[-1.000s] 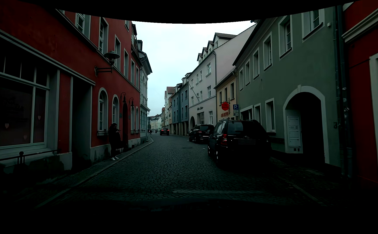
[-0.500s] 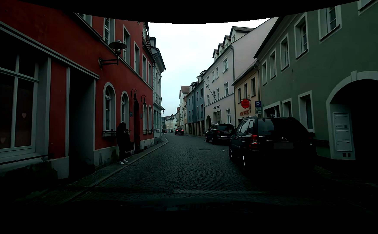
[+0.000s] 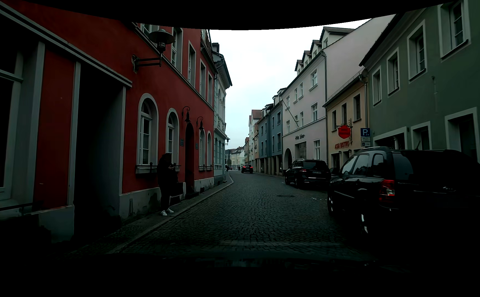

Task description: Follow the waypoints while adhering to traffic rules and regulations

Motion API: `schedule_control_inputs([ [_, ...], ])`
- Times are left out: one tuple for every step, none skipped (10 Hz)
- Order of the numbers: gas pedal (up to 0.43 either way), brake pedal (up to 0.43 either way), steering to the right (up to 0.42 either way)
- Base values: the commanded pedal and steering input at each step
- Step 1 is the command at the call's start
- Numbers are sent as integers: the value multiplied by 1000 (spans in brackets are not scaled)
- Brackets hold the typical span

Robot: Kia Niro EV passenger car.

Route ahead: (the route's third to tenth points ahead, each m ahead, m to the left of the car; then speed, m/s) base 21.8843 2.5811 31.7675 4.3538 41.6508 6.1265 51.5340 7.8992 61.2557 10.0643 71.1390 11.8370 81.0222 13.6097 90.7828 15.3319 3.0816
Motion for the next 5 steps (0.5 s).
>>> schedule_control_inputs([
  [118,0,-151],
  [118,0,-120],
  [118,0,-92],
  [118,0,-56],
  [118,0,-20],
])
